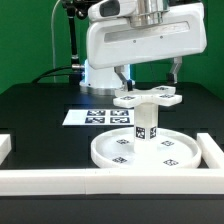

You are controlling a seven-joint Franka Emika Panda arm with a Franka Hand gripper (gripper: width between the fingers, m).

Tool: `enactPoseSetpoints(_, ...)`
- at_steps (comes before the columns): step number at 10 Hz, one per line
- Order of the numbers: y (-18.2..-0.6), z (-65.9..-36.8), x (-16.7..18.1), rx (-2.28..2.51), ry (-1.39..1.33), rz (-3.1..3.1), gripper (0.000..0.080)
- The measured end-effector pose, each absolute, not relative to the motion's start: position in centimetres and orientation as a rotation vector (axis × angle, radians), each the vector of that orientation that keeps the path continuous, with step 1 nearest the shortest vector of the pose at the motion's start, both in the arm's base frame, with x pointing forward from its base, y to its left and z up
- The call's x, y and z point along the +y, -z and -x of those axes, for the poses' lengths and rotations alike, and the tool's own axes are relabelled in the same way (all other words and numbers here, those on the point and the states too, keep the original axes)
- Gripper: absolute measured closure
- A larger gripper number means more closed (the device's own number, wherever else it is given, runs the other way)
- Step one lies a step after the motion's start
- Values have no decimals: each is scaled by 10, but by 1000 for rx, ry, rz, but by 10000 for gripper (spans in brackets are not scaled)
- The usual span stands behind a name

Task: Assemble round table

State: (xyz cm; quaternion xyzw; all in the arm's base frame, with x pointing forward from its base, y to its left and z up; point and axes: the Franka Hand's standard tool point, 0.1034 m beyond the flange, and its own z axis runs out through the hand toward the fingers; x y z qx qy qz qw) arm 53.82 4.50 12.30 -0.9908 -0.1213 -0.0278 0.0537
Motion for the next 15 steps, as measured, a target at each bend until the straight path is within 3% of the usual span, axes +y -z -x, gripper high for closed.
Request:
enactPoseSetpoints(5,-122,-538,42,-871,101,2929,150)
enactPoseSetpoints(7,-121,-539,34,-1302,145,2799,150)
enactPoseSetpoints(15,-115,-541,36,-2226,30,2296,150)
